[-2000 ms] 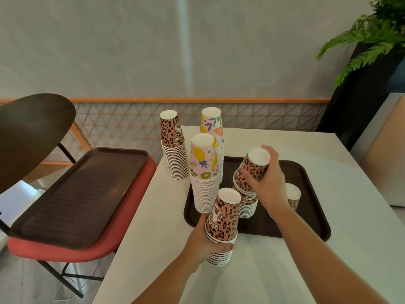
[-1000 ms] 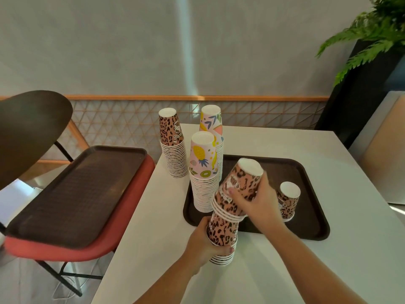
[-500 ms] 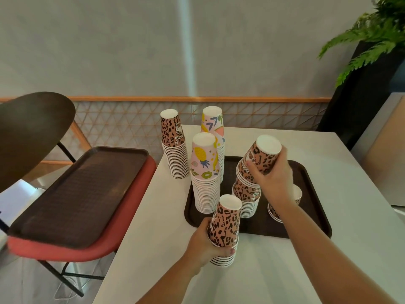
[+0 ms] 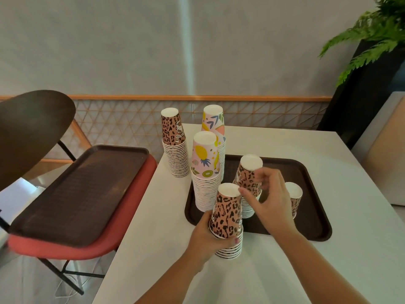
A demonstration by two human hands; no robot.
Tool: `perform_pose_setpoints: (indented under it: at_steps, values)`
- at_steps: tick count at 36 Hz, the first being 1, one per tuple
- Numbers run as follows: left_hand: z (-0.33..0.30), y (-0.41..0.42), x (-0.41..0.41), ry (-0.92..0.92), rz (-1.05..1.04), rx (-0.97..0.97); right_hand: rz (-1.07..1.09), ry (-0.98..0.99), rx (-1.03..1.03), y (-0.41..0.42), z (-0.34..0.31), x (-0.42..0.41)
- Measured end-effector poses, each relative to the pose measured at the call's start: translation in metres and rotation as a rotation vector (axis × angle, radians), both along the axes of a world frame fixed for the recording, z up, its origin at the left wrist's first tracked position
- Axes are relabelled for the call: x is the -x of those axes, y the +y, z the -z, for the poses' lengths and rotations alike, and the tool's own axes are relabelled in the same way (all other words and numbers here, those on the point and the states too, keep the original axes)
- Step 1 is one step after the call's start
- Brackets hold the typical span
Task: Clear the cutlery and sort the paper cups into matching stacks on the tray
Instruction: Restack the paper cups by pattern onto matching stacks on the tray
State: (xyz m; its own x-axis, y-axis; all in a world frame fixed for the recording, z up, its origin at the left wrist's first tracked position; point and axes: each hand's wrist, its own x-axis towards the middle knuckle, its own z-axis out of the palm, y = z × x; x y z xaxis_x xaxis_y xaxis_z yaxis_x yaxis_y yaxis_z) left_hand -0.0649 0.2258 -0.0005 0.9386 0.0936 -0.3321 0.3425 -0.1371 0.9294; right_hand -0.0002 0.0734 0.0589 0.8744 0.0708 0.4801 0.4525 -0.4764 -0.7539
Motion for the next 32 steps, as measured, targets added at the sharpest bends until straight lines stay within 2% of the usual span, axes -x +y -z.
perform_pose_setpoints:
  at_steps: [4,8,11,19,23,32]
  values:
    - [-0.002,-0.002,-0.001,-0.038,-0.004,0.055,-0.081,0.029,0.026,0.000,0.010,0.010]
    - [-0.009,-0.007,-0.002,-0.073,0.007,0.069,-0.266,0.333,0.133,0.003,0.017,0.015]
    - [-0.013,-0.009,-0.003,-0.107,0.024,0.054,-0.308,0.432,0.146,0.006,0.022,0.017]
    - [-0.016,-0.010,-0.003,-0.167,0.079,0.057,-0.236,0.380,0.109,0.009,0.012,0.015]
    - [-0.013,-0.009,-0.002,-0.168,0.070,0.026,-0.193,0.333,0.018,0.008,-0.009,0.007]
    - [-0.010,-0.009,0.001,-0.083,0.092,-0.103,-0.031,0.090,-0.120,0.003,-0.063,-0.022]
